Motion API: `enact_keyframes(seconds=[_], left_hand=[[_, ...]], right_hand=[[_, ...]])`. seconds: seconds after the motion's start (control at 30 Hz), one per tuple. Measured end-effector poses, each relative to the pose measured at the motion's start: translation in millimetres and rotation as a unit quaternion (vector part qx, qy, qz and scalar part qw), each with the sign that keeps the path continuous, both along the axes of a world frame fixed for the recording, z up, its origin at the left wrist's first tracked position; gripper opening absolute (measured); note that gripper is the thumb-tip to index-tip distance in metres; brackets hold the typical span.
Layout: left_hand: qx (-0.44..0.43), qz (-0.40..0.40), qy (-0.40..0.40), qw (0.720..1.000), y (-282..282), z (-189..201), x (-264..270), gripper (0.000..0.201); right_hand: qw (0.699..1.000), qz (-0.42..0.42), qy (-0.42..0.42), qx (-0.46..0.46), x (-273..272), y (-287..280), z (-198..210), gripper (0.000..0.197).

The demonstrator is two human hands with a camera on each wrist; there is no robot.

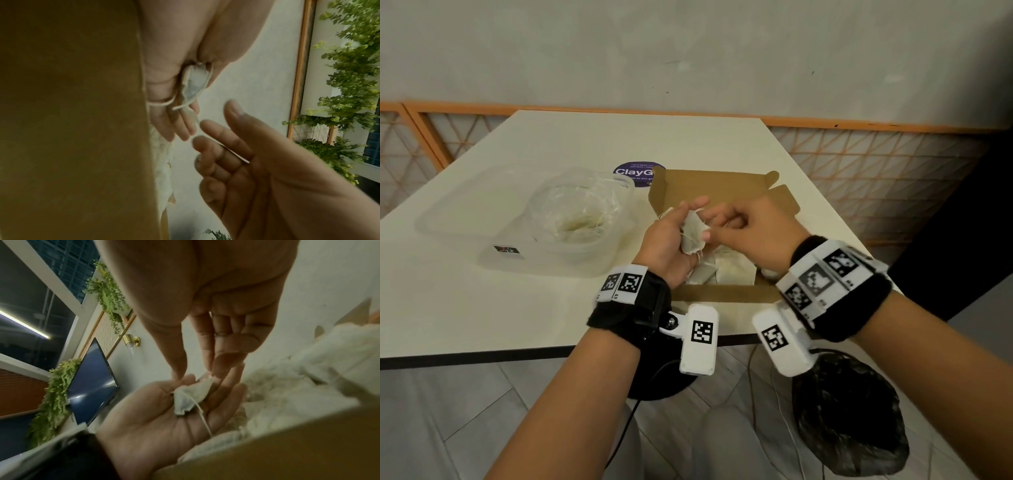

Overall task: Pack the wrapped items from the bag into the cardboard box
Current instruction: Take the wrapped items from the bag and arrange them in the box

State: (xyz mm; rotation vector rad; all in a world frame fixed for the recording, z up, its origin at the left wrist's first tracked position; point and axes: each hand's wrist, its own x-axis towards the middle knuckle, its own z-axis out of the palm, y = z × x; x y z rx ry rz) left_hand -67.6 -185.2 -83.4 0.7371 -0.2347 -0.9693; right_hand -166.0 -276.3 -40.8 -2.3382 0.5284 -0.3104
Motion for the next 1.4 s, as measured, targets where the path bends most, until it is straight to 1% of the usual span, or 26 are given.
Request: enact_keyframes(seconds=[0.1, 0.13, 0.23, 0.33, 0.43, 0.5, 0.57, 0.63, 0.67, 0.73, 0.83, 0.93, 1.03, 1.1, 1.17, 1.27, 1.33, 1.4], left_hand=[[-0.014, -0.008, -0.012, 1.000, 2.0, 0.4, 0.6, 0.039], [-0.015, -0.011, -0.021, 1.000, 2.0, 0.4, 1.2, 0.040], [-0.014, -0.027, -0.038, 0.999, 1.1, -1.4, 2.6, 0.036], [0.009, -0.046, -0.085, 0.995, 0.7, -2.4, 1.6, 0.023], [0.046, -0.031, -0.138, 0.989, -1.3, -5.6, 1.3, 0.011], [0.066, -0.013, -0.145, 0.987, -2.8, -8.5, 2.3, 0.009], [0.064, 0.005, -0.138, 0.988, -2.6, -9.2, 3.0, 0.008], [0.060, 0.023, -0.129, 0.990, -1.9, -8.2, 3.0, 0.014], [0.059, 0.028, -0.127, 0.990, -1.8, -7.1, 3.0, 0.014], [0.060, 0.033, -0.126, 0.990, -1.5, -6.3, 2.6, 0.010], [0.061, 0.043, -0.114, 0.991, -1.1, -5.1, 1.8, 0.003], [0.054, 0.054, -0.113, 0.991, -0.1, -3.0, 1.2, 0.014], [0.083, 0.062, -0.182, 0.978, 1.4, 2.6, -0.6, 0.013], [0.110, 0.063, -0.235, 0.964, 2.8, 6.4, -2.7, 0.009], [0.142, 0.061, -0.284, 0.946, 2.8, 8.2, -2.8, 0.007], [0.200, 0.059, -0.364, 0.908, 0.7, 7.6, -1.5, 0.006], [0.225, 0.047, -0.378, 0.897, -2.2, 6.3, -0.9, 0.006], [0.238, 0.035, -0.377, 0.894, -4.2, 6.2, -1.3, 0.011]], right_hand=[[0.999, -0.019, 0.037, 0.003, 9.6, 7.8, -8.6, 0.037], [0.999, -0.023, 0.036, 0.023, 11.9, 8.8, -10.2, 0.036], [0.992, -0.055, -0.010, 0.110, 14.4, 5.4, -10.0, 0.014], [0.988, -0.069, -0.043, 0.132, 10.2, -5.6, -0.3, 0.013], [0.994, -0.067, -0.039, 0.081, 4.4, -23.4, 10.4, 0.009], [0.998, -0.065, -0.014, 0.020, -1.0, -38.4, 12.8, 0.009], [0.995, -0.064, 0.045, -0.060, -9.1, -50.2, 12.6, 0.009], [0.983, -0.069, 0.120, -0.120, -18.7, -59.0, 7.4, 0.011], [0.975, -0.075, 0.152, -0.140, -22.9, -62.4, 3.8, 0.014], [0.963, -0.090, 0.190, -0.169, -28.0, -67.7, -4.3, 0.023], [0.954, -0.105, 0.206, -0.190, -30.4, -70.9, -12.9, 0.034], [0.950, -0.110, 0.205, -0.207, -30.0, -69.1, -18.2, 0.034], [0.946, -0.121, 0.203, -0.222, -28.1, -65.5, -21.6, 0.028], [0.952, -0.124, 0.191, -0.207, -27.9, -65.3, -22.2, 0.024], [0.963, -0.116, 0.170, -0.173, -28.9, -68.6, -21.4, 0.024], [0.982, -0.091, 0.126, -0.103, -34.6, -72.2, -11.8, 0.020], [0.993, -0.058, 0.095, -0.051, -42.3, -68.4, 2.1, 0.019], [0.998, -0.023, 0.066, 0.006, -48.9, -58.8, 18.1, 0.018]])
